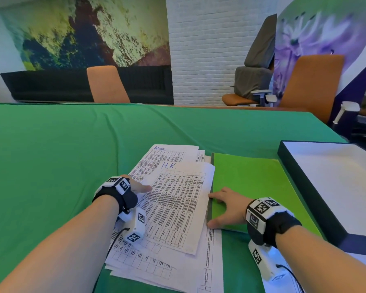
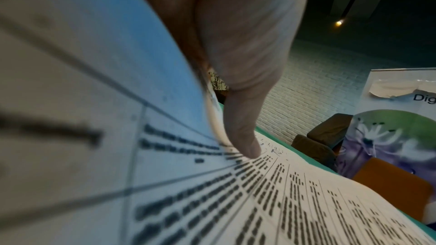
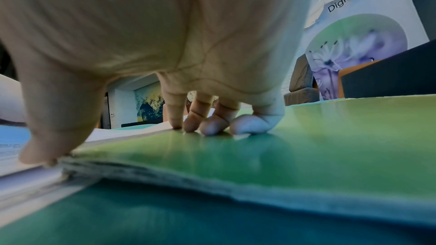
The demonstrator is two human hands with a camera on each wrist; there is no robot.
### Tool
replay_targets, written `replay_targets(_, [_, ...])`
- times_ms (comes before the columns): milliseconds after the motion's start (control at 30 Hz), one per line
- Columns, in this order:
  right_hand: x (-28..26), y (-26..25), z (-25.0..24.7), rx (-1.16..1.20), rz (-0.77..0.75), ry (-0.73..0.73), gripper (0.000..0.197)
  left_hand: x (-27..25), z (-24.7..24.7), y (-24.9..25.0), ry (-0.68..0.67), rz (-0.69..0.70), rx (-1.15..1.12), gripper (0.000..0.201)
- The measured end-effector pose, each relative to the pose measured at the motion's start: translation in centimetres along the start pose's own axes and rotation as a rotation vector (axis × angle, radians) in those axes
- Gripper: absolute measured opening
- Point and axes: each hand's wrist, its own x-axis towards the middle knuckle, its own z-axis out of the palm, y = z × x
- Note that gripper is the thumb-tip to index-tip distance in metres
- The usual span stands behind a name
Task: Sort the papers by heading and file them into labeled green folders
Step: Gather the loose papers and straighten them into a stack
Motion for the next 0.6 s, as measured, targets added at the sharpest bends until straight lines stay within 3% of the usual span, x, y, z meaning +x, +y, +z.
replay_targets(133, [0.1, 0.0, 0.0, 0.007, 0.0, 0.006, 0.099, 0.6, 0.0, 0.1, -0.012, 0.013, -0.09, 0.078])
replay_targets(233, [0.0, -0.1, 0.1, 0.009, -0.004, 0.015, 0.097, 1.0, 0.1, 0.0, 0.013, 0.006, -0.389, 0.073])
replay_targets(333, [-0.1, -0.1, 0.2, 0.016, 0.003, 0.015, 0.098, 1.2, -0.1, 0.5, 0.098, -0.045, -0.676, 0.082])
replay_targets(433, [-0.1, -0.1, 0.1, 0.02, 0.008, 0.018, 0.098, 1.2, -0.5, 1.1, 0.127, -0.062, -0.742, 0.085])
replay_targets(600, [-0.4, -0.4, 0.2, 0.013, 0.016, 0.01, 0.097, 1.2, -0.7, 0.9, 0.046, 0.048, -0.489, 0.036])
